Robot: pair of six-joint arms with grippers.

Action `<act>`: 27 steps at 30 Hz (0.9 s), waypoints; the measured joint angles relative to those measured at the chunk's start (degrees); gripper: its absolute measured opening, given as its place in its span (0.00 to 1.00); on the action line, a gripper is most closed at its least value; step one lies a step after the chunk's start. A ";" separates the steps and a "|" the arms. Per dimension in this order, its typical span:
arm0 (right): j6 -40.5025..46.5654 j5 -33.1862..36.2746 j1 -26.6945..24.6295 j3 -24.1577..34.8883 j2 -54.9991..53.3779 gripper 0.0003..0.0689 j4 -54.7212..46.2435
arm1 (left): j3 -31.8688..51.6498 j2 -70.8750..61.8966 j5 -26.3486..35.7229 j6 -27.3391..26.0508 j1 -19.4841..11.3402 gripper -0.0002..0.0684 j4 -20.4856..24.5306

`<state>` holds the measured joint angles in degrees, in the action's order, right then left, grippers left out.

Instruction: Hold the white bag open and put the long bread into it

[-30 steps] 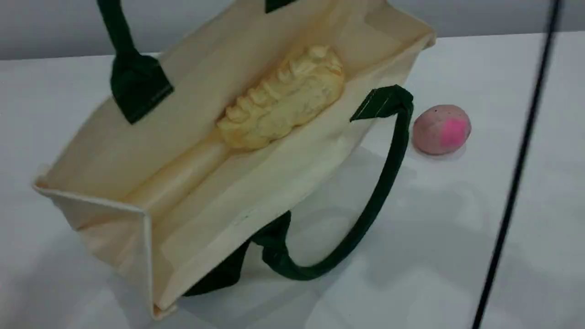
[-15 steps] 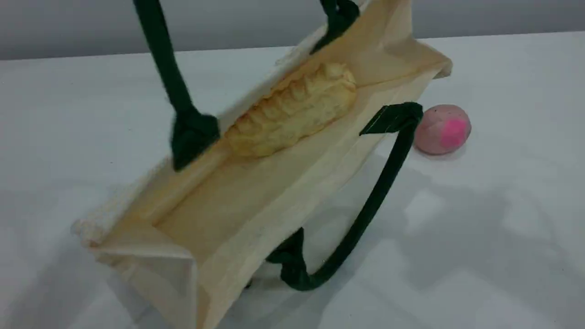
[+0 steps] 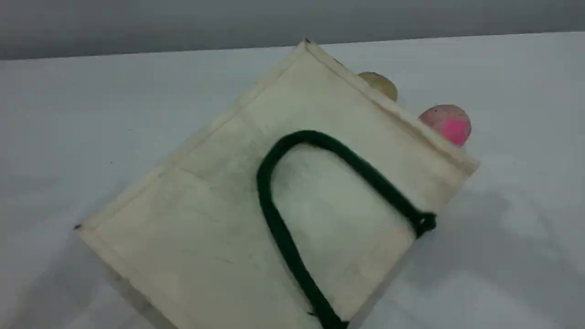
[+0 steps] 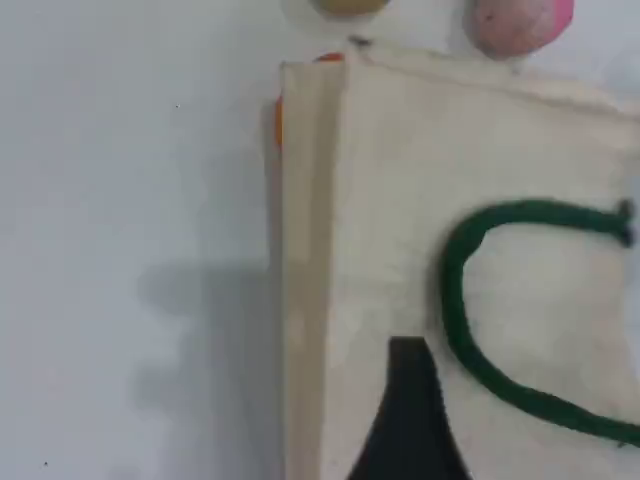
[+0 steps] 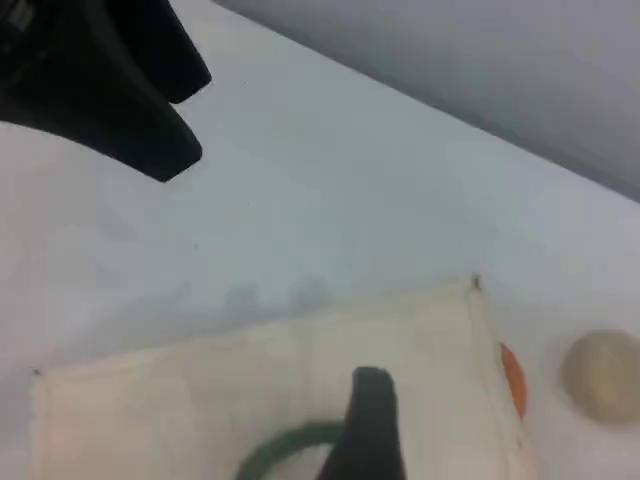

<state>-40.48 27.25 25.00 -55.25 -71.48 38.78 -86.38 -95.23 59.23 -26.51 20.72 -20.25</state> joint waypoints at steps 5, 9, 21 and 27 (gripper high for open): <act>1.23 1.97 0.00 0.00 0.30 0.85 -2.19 | 0.00 0.05 -0.09 -0.05 0.00 0.72 0.96; 4.29 5.03 0.00 0.00 1.02 0.85 -5.26 | 0.00 0.76 1.09 -0.06 0.00 0.72 0.80; 8.52 15.09 0.00 0.00 13.51 0.85 -10.32 | 0.05 6.43 10.80 5.05 0.00 0.72 0.64; 13.73 22.27 0.00 0.00 22.48 0.85 -15.37 | 0.05 11.34 10.79 9.10 0.00 0.72 0.64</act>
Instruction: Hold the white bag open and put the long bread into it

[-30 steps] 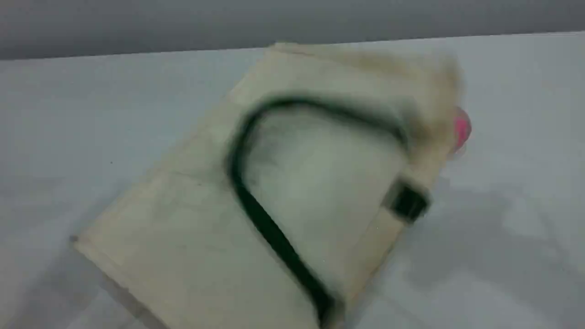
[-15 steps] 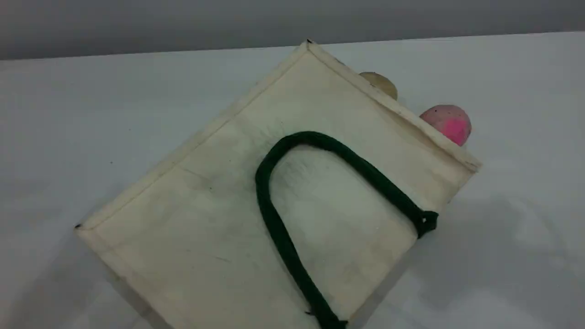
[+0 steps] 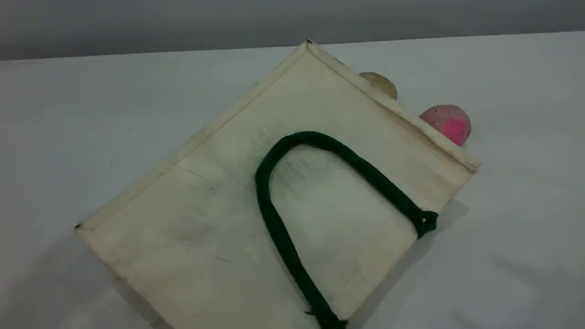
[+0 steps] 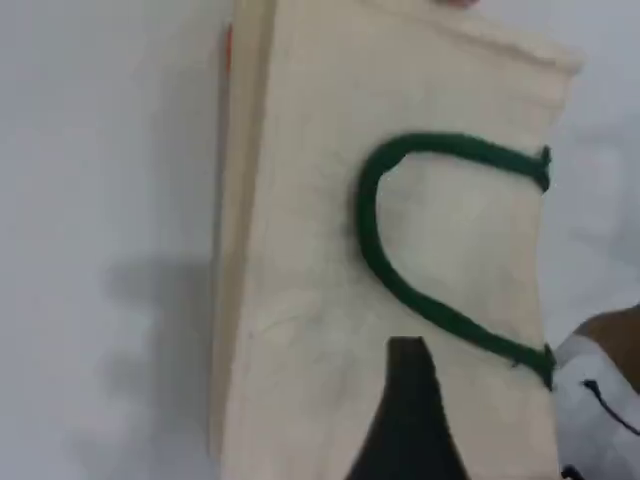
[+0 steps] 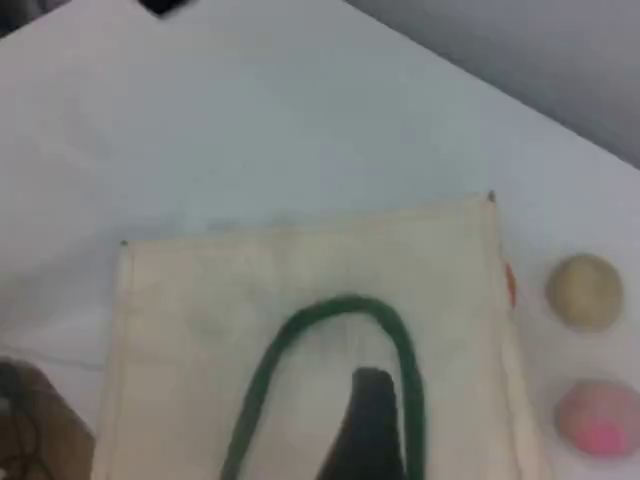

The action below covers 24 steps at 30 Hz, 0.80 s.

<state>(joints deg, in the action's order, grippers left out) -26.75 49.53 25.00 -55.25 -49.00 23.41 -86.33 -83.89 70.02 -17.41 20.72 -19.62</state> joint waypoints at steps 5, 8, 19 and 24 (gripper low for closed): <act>5.23 5.42 0.00 0.00 6.69 0.85 -2.49 | 0.83 6.01 0.00 0.83 0.00 0.72 -0.13; 8.51 8.60 0.00 0.00 10.78 0.85 -4.58 | 3.87 10.60 -0.01 1.49 0.00 0.72 -0.18; 15.32 13.79 0.00 3.67 25.53 0.85 -7.07 | 22.18 35.17 -0.47 1.62 0.00 0.72 -0.77; 15.20 13.74 0.00 9.94 32.49 0.84 -7.07 | 28.64 45.78 -2.86 1.62 0.00 0.72 -1.89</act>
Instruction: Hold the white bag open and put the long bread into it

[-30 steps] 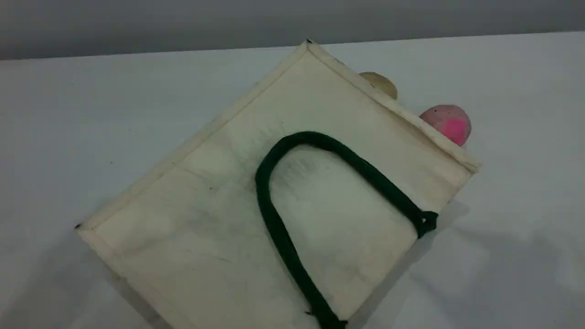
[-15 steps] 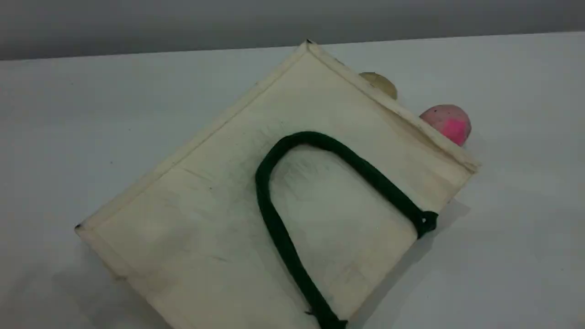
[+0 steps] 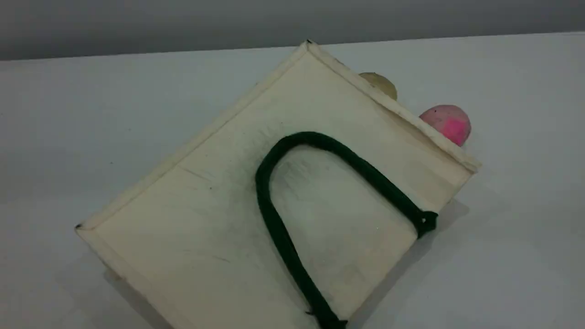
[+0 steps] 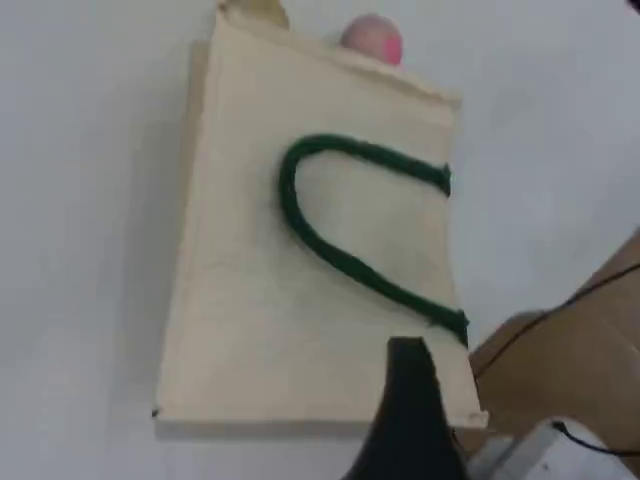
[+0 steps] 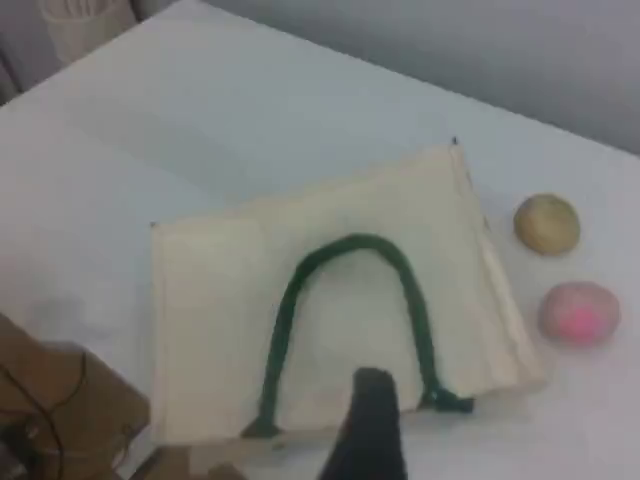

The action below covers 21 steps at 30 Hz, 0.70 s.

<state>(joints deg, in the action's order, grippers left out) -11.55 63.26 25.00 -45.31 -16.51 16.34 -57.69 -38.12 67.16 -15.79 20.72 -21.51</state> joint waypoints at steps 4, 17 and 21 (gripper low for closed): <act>-0.04 -0.80 0.00 6.00 5.61 0.82 -0.18 | 4.82 7.69 0.15 0.04 0.00 0.72 0.20; 3.72 -2.06 0.00 16.38 16.12 0.82 -3.80 | 17.77 27.89 2.86 3.32 0.00 0.72 8.79; 4.67 -2.06 0.00 16.38 16.12 0.82 -4.72 | 21.10 31.09 2.82 6.42 0.00 0.72 11.38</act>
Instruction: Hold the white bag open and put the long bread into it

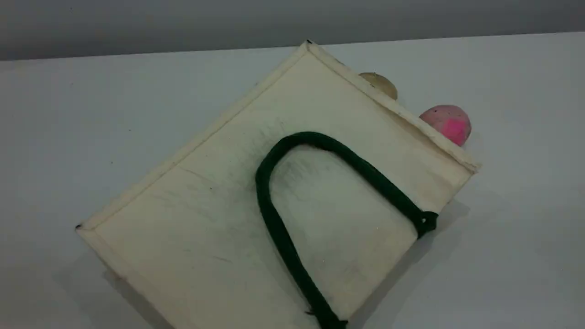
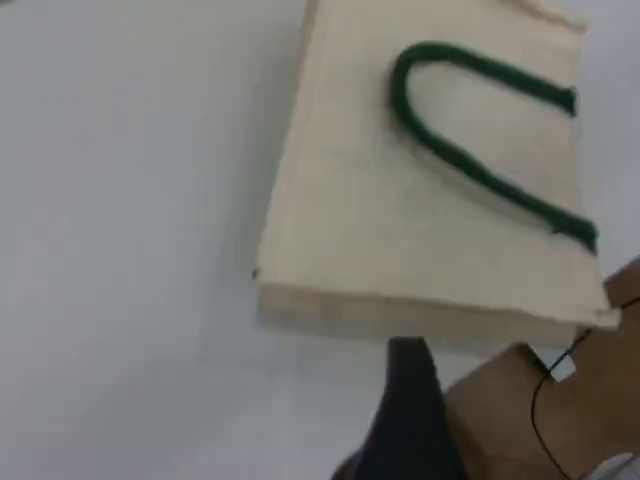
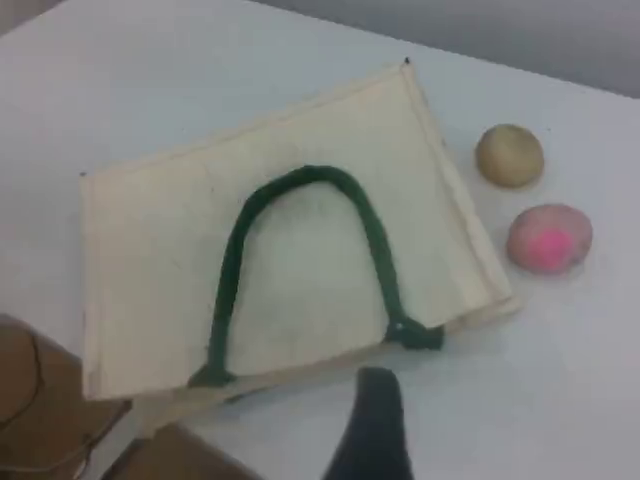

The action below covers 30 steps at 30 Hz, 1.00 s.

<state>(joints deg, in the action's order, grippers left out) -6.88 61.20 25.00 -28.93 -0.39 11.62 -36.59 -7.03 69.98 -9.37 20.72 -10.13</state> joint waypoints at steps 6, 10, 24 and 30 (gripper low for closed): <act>0.27 0.00 0.00 0.00 -0.06 0.82 -0.27 | 5.71 0.38 -2.04 1.29 0.00 0.72 1.61; 0.27 0.05 0.00 -0.05 -0.06 0.82 -0.27 | 6.00 0.38 -4.69 1.34 0.00 0.72 1.77; 0.21 0.13 0.00 -0.05 -0.06 0.82 -0.03 | 7.66 0.38 -7.95 2.09 0.00 0.72 2.83; 0.21 0.13 -4.11 -0.05 -0.06 0.82 0.23 | 7.64 0.38 -7.95 1.98 0.00 0.72 2.79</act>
<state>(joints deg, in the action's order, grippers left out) -6.67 61.33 20.89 -28.98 -0.45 11.84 -28.95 -6.65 62.03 -7.39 20.72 -7.34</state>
